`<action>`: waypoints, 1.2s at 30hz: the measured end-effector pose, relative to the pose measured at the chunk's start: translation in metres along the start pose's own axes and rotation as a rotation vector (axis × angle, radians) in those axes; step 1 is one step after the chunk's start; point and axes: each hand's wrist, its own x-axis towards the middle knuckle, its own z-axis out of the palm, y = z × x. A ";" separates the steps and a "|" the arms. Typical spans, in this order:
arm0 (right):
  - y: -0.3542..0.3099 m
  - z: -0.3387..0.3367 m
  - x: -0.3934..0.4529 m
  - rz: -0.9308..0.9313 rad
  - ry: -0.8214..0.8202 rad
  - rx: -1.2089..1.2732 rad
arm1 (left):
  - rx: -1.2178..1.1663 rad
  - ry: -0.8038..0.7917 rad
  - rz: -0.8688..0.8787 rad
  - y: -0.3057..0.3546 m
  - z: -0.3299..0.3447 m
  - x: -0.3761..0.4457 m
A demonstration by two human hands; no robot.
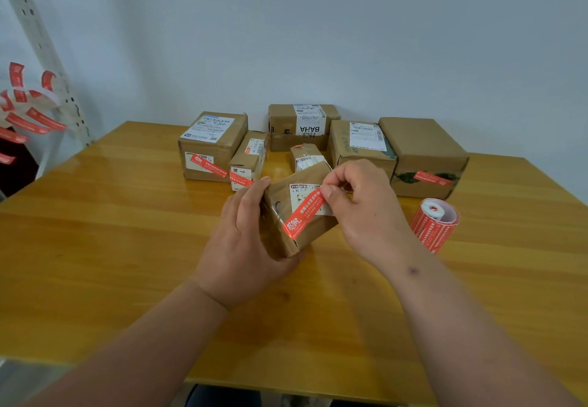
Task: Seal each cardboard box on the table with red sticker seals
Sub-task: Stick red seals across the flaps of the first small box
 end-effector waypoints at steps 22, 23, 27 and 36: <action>-0.022 -0.023 -0.008 -0.161 -0.024 -0.085 | -0.008 -0.054 -0.122 0.005 -0.003 0.002; -0.023 -0.023 -0.008 -0.164 -0.025 -0.089 | -0.004 -0.055 -0.128 0.005 -0.004 0.002; -0.027 -0.028 -0.011 -0.204 -0.011 -0.119 | -0.023 -0.051 -0.164 0.008 -0.004 0.003; -0.040 -0.042 -0.010 -0.300 0.082 -0.248 | 0.314 0.099 -0.086 0.018 -0.012 0.016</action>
